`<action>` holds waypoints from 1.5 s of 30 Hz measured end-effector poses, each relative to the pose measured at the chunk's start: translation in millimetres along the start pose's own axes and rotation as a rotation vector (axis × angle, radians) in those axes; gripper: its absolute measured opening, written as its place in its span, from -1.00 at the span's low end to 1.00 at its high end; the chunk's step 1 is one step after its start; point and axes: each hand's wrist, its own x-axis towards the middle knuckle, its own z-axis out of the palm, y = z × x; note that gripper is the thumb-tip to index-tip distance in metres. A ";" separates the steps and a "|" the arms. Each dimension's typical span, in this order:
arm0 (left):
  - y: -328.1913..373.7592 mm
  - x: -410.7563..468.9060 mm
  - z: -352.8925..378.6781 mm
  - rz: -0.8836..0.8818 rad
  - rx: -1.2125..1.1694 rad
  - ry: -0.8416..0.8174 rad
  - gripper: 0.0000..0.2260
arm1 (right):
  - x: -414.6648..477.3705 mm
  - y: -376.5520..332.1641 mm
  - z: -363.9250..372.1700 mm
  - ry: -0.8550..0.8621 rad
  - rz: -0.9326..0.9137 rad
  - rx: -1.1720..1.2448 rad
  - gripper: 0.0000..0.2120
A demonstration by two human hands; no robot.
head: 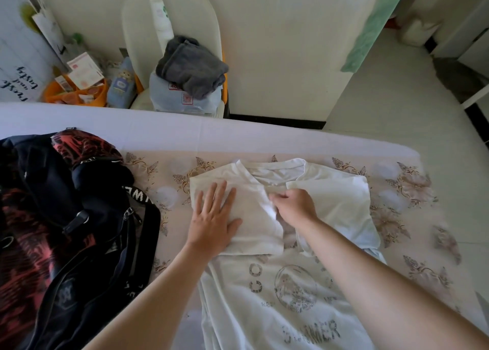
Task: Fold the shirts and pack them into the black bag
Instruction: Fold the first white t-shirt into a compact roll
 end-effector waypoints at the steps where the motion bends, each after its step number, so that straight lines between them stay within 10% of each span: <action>1: 0.9 -3.0 1.2 0.019 -0.010 0.042 -0.37 | 0.6 -1.9 -4.0 0.082 -0.020 0.085 -0.63; 7: 5.1 -1.7 3.5 -0.036 -0.010 -0.102 -0.27 | 5.3 5.6 -12.5 0.479 -0.431 -0.250 -0.87; 11: 12.1 -1.2 -1.1 -0.069 0.046 -0.145 -0.18 | -10.3 20.7 17.3 0.237 -0.932 -0.581 -0.56; 16: 7.5 -34.8 8.2 0.023 -0.003 -0.030 -0.29 | -12.3 56.2 32.6 -0.055 -0.707 -0.811 -0.22; 23: 20.6 -73.6 1.3 -0.004 -0.029 -0.017 -0.35 | -48.8 73.5 35.4 -0.025 -0.984 -0.891 -0.33; 35: 71.4 -192.0 -28.5 0.149 -0.209 0.035 -0.70 | -182.0 136.0 10.0 -0.101 -0.863 -0.763 -0.45; 41: 70.0 -266.7 -11.2 0.395 -0.039 -0.202 -0.26 | -262.4 172.7 17.2 -0.265 -0.768 -0.767 -0.33; 45: 46.5 -295.7 -15.7 0.273 0.011 -0.210 -0.31 | -291.8 194.4 17.0 -0.311 -0.726 -0.843 -0.21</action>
